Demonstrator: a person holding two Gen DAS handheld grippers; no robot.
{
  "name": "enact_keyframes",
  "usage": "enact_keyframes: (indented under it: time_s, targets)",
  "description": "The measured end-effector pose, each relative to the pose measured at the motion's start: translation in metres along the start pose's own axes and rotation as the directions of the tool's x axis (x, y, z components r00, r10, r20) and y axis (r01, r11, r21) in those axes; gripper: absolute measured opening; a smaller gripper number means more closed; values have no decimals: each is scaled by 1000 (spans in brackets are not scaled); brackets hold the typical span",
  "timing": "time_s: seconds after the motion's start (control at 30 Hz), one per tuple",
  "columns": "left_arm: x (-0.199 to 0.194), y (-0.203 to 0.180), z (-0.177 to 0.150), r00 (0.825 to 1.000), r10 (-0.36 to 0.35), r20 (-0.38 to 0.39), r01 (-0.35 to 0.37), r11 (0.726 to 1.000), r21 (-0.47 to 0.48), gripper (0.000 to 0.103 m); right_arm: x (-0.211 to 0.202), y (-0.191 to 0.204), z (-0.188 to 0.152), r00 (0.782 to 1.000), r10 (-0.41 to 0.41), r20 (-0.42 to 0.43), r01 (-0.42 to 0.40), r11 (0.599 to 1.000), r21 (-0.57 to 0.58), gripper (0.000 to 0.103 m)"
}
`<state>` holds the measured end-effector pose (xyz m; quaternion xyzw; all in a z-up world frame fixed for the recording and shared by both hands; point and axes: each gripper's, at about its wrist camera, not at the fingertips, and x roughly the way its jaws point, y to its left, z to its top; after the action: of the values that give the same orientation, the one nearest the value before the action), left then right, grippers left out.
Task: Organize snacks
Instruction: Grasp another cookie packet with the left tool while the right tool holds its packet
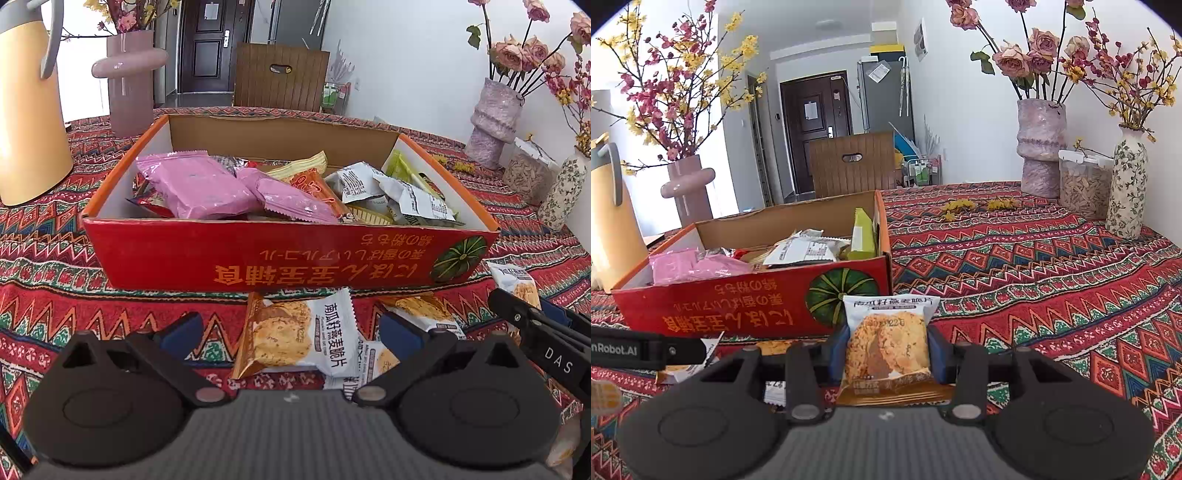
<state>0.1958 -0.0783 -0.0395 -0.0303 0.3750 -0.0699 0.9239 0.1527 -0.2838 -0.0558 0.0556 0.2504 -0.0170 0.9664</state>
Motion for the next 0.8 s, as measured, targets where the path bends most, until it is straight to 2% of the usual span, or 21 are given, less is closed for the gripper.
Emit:
enact_keyframes:
  time_s: [0.13,0.27,0.5,0.73,0.8]
  targets:
    - [14,-3,2,999,29,-32,-29,1000,2,103,12,2,-4,1000,-1,-14,1,1000,-9,44]
    - [22,5,1,998,27,-57,-29,999,-36,100,13,4,-6,1000,15,-22,-15,1000,-15,44]
    - [18,15,1,999,4,-43,-7,997,-75,96,13,4,-7,999,30,-24,-30,999,-12,44]
    - [9,27,-2,1000,-5,-25,2,996,-88,75,12,4,-8,999,34,-21,-34,999,-9,44]
    - [7,32,-3,1000,-13,-22,11,995,-95,74,12,4,-8,999,34,-20,-34,999,-9,44]
